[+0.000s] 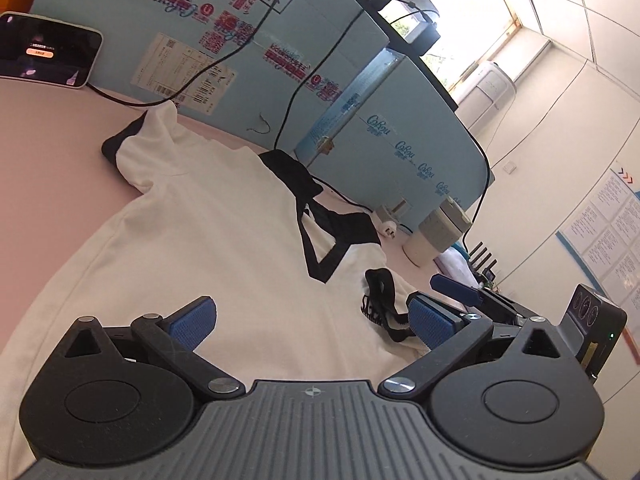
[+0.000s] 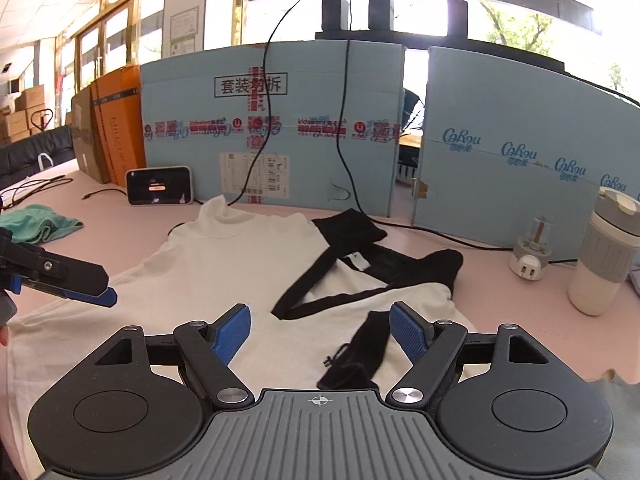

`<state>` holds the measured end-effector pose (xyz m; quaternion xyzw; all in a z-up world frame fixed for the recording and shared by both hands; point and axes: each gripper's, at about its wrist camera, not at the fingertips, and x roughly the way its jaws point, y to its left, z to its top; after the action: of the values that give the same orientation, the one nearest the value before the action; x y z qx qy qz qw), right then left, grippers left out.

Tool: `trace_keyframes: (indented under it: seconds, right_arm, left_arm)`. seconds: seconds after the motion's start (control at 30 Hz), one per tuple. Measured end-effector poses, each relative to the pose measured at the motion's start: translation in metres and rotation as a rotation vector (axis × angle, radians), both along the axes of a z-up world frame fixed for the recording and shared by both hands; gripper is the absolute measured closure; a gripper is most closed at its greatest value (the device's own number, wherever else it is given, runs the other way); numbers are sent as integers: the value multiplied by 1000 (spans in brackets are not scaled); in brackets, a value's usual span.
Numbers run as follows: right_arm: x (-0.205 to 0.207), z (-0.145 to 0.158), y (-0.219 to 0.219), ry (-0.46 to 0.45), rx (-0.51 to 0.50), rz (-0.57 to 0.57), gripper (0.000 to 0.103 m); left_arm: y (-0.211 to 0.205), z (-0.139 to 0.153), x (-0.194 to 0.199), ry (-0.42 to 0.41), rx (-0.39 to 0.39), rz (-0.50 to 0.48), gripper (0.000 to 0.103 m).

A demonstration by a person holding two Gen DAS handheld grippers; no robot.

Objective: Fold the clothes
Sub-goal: 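Open both grippers and withdraw them, moving the left gripper back toward the rolled bundle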

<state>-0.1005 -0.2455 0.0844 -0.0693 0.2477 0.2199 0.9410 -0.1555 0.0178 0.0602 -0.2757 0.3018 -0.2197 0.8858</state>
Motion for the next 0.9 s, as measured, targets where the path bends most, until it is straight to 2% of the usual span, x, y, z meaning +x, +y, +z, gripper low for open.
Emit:
trace_keyframes:
  seconds: [0.1,0.2,0.3,0.37,0.47,0.5,0.53,0.63,0.77,0.9]
  right_arm:
    - [7,1,20,4,-18,34,23]
    - [17,-1,42,8,-44,73,15]
    - [33,-2,63,27,-62,84,15]
    - [45,0,76,40,-44,100,15]
    - [64,-1,95,38,-10,103,12]
    - [70,-3,100,35,-3,97,11]
    - [76,-5,106,32,4,92,11]
    - [92,-15,122,21,13,77,11]
    - [99,-41,139,-19,-66,103,11]
    - [99,-58,143,-11,-129,150,11]
  left_arm:
    - [-27,19,-37,8,4,27,0]
    - [-5,32,-53,21,-28,71,0]
    - [24,17,1,76,-77,127,0]
    - [42,12,1,100,-112,168,0]
    - [105,-11,64,112,-161,201,0]
    - [113,-19,92,118,-178,207,0]
    - [115,-26,102,126,-196,211,0]
    - [117,-34,122,157,-227,224,0]
    - [124,-43,138,209,-229,238,0]
    - [130,-46,141,183,-221,258,0]
